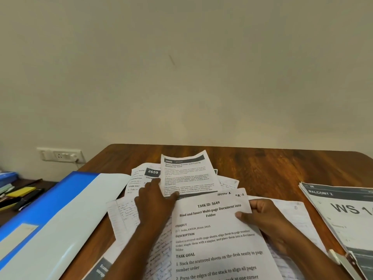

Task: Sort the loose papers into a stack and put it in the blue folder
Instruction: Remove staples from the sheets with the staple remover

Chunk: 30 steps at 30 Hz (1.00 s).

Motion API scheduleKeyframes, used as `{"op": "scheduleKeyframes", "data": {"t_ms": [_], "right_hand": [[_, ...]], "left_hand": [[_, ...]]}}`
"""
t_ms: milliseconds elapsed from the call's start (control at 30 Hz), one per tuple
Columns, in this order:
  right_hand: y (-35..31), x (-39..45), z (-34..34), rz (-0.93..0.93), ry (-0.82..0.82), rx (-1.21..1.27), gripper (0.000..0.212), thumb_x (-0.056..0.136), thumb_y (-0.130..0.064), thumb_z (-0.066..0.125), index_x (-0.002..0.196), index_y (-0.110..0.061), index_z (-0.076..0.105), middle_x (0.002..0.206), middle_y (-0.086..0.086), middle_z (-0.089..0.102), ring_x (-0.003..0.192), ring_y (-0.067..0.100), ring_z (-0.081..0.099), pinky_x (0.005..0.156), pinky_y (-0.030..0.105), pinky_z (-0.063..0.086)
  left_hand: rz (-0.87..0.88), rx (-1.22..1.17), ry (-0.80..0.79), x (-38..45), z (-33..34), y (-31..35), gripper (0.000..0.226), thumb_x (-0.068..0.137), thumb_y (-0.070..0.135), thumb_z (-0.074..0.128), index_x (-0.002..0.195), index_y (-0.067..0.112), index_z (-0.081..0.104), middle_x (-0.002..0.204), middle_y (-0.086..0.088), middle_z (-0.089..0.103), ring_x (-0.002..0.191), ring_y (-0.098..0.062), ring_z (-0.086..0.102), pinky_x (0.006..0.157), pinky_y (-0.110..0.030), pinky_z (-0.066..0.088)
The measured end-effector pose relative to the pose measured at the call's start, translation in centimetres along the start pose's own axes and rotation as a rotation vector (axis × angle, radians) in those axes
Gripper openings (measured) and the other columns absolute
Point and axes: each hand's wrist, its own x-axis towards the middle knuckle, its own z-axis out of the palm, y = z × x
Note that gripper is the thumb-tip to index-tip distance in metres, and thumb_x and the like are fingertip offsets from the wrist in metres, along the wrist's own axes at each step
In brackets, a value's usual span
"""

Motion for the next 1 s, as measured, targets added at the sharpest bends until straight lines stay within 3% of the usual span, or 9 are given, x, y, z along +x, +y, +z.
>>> {"op": "scheduleKeyframes", "data": {"t_ms": [67, 233, 367, 500, 633, 700, 833, 1000], "right_hand": [[0.0, 0.0, 0.0, -0.003, 0.000, 0.000, 0.020, 0.090, 0.003, 0.074, 0.110, 0.005, 0.076, 0.106, 0.025, 0.078, 0.098, 0.045, 0.076, 0.099, 0.064, 0.055], [0.0, 0.1, -0.1, 0.004, 0.009, 0.027, 0.020, 0.089, 0.005, 0.074, 0.109, 0.006, 0.076, 0.106, 0.026, 0.077, 0.098, 0.045, 0.076, 0.100, 0.065, 0.054], [0.1, 0.1, -0.1, 0.005, -0.006, 0.054, 0.022, 0.089, 0.006, 0.072, 0.111, 0.008, 0.075, 0.108, 0.028, 0.076, 0.101, 0.048, 0.074, 0.102, 0.066, 0.052], [0.2, 0.3, -0.3, 0.006, -0.012, 0.064, 0.022, 0.089, 0.006, 0.073, 0.111, 0.008, 0.075, 0.109, 0.029, 0.076, 0.101, 0.049, 0.074, 0.102, 0.067, 0.051], [0.3, 0.4, -0.4, 0.000, -0.015, 0.070, 0.023, 0.089, 0.007, 0.072, 0.112, 0.008, 0.075, 0.111, 0.029, 0.075, 0.103, 0.049, 0.073, 0.103, 0.067, 0.051], [0.3, 0.5, -0.5, -0.002, -0.016, 0.076, 0.024, 0.090, 0.008, 0.070, 0.114, 0.008, 0.074, 0.112, 0.029, 0.075, 0.105, 0.048, 0.073, 0.103, 0.067, 0.051], [0.3, 0.6, -0.8, -0.011, -0.029, 0.110, 0.027, 0.089, 0.010, 0.070, 0.116, 0.007, 0.073, 0.115, 0.027, 0.075, 0.108, 0.046, 0.073, 0.105, 0.064, 0.050], [0.2, 0.2, -1.9, -0.008, -0.087, 0.184, 0.036, 0.086, 0.006, 0.072, 0.123, 0.008, 0.070, 0.124, 0.029, 0.071, 0.115, 0.048, 0.069, 0.099, 0.060, 0.057]], "left_hand": [[-0.008, 0.066, -0.046, 0.0, 0.1, 0.1, 0.083, 0.079, 0.067, 0.078, 0.146, 0.024, 0.053, 0.142, -0.002, 0.062, 0.133, -0.028, 0.051, 0.111, -0.049, 0.036], [-0.095, -0.185, -0.103, 0.1, -0.1, 0.5, 0.075, 0.076, 0.054, 0.088, 0.140, 0.032, 0.056, 0.133, 0.003, 0.070, 0.121, -0.026, 0.065, 0.113, -0.055, 0.043], [-0.100, -0.395, -0.118, -0.2, -1.0, 0.7, 0.063, 0.083, 0.025, 0.088, 0.138, 0.032, 0.058, 0.127, 0.000, 0.074, 0.105, -0.022, 0.073, 0.096, -0.050, 0.060], [-0.137, -0.499, -0.201, 0.0, -1.7, 0.5, 0.046, 0.088, 0.017, 0.084, 0.125, 0.033, 0.061, 0.122, 0.000, 0.075, 0.090, -0.017, 0.078, 0.081, -0.048, 0.066], [-0.124, -0.537, -0.230, 0.5, -3.4, 0.7, 0.039, 0.091, 0.006, 0.079, 0.124, 0.020, 0.063, 0.113, -0.007, 0.077, 0.079, -0.014, 0.078, 0.056, -0.026, 0.062], [-0.116, -0.611, -0.138, 0.8, -4.3, 0.9, 0.036, 0.091, 0.004, 0.078, 0.120, 0.020, 0.064, 0.117, -0.006, 0.076, 0.086, -0.015, 0.077, 0.060, -0.024, 0.061], [-0.169, -0.710, -0.093, 0.9, -5.5, 1.4, 0.030, 0.092, 0.008, 0.078, 0.109, 0.028, 0.063, 0.119, -0.003, 0.075, 0.101, -0.025, 0.076, 0.085, -0.042, 0.064], [-0.092, -0.476, -0.251, 0.4, -6.1, 1.4, 0.035, 0.088, 0.008, 0.082, 0.110, 0.028, 0.064, 0.110, -0.002, 0.078, 0.087, -0.018, 0.078, 0.077, -0.039, 0.065]]}}
